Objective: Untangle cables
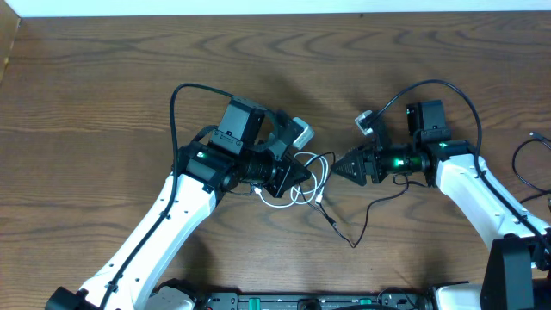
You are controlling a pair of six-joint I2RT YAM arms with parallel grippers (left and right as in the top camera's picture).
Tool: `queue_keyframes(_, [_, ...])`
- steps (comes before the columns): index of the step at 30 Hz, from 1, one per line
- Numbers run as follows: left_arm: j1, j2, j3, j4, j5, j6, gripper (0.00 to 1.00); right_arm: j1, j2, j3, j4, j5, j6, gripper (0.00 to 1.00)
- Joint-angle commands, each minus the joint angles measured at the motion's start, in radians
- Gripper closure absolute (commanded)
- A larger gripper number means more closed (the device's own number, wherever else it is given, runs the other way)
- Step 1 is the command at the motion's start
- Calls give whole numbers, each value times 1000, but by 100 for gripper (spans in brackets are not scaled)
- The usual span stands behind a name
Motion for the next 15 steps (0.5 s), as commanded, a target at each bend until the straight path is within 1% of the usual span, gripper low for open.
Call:
queue_keyframes(1, [-2, 7, 13, 3, 62, 6, 93, 3, 1, 0, 16, -37, 6, 36])
queue_keyframes(2, [-2, 7, 13, 3, 79, 6, 93, 3, 1, 0, 20, -36, 6, 44])
queue_keyframes(4, [-2, 7, 13, 3, 109, 6, 92, 3, 1, 0, 27, -36, 7, 51])
queue_keyframes(5, [-2, 7, 13, 3, 130, 6, 93, 3, 1, 0, 34, -31, 13, 59])
queue_keyframes(7, [-2, 7, 13, 3, 169, 6, 92, 3, 1, 0, 47, -16, 53, 61])
queue_keyframes(12, [-2, 7, 13, 3, 269, 6, 93, 22, 1, 0, 69, -16, 113, 62])
queue_keyframes(15, [-2, 7, 13, 3, 268, 6, 93, 51, 1, 0, 70, -18, 112, 62])
